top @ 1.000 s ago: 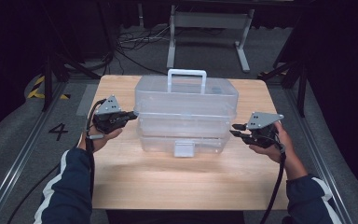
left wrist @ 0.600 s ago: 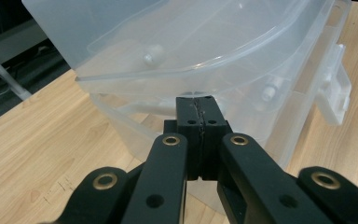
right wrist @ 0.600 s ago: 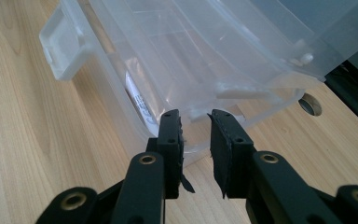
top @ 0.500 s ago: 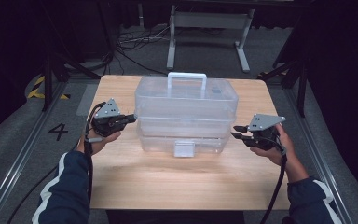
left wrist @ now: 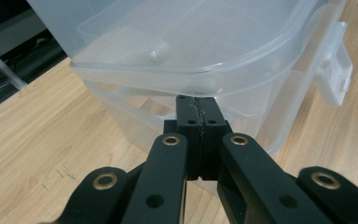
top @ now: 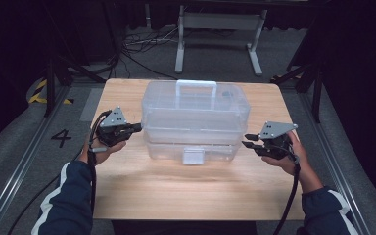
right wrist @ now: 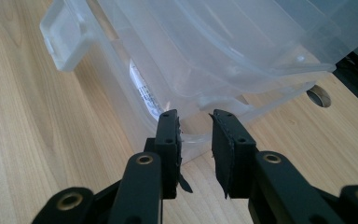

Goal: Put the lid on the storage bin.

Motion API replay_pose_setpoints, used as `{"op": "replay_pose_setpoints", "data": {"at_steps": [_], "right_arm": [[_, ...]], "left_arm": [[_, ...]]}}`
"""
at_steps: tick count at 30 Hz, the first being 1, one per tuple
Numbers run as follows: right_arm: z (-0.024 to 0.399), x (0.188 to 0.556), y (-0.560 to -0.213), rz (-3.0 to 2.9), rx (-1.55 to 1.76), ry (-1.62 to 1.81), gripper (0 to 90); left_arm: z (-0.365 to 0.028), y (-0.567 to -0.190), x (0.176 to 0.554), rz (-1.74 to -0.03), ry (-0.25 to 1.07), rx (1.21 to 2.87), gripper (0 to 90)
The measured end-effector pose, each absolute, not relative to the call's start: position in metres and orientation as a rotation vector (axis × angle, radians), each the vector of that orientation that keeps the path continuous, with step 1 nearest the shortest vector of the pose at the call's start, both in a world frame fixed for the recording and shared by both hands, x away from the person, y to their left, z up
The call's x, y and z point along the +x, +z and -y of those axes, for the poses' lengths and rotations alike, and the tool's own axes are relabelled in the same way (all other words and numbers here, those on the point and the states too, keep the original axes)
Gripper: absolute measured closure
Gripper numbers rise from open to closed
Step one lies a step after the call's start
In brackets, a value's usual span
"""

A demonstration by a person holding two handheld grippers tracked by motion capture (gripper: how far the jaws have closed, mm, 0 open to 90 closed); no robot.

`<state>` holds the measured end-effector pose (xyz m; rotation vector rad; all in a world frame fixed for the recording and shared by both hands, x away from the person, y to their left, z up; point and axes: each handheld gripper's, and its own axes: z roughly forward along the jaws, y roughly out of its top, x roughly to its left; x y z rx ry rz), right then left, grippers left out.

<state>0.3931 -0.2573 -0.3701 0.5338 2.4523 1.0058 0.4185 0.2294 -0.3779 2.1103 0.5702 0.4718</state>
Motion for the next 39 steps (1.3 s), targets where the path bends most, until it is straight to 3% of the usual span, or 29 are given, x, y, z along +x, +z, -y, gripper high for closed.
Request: {"op": "replay_pose_setpoints", "data": {"at_steps": [39], "right_arm": [[0.257,0.395,-0.384,-2.486,0.579,0.965,70.3]], "left_arm": [[-0.226,-0.397,0.414,-0.589,0.452,2.215,90.0]]}}
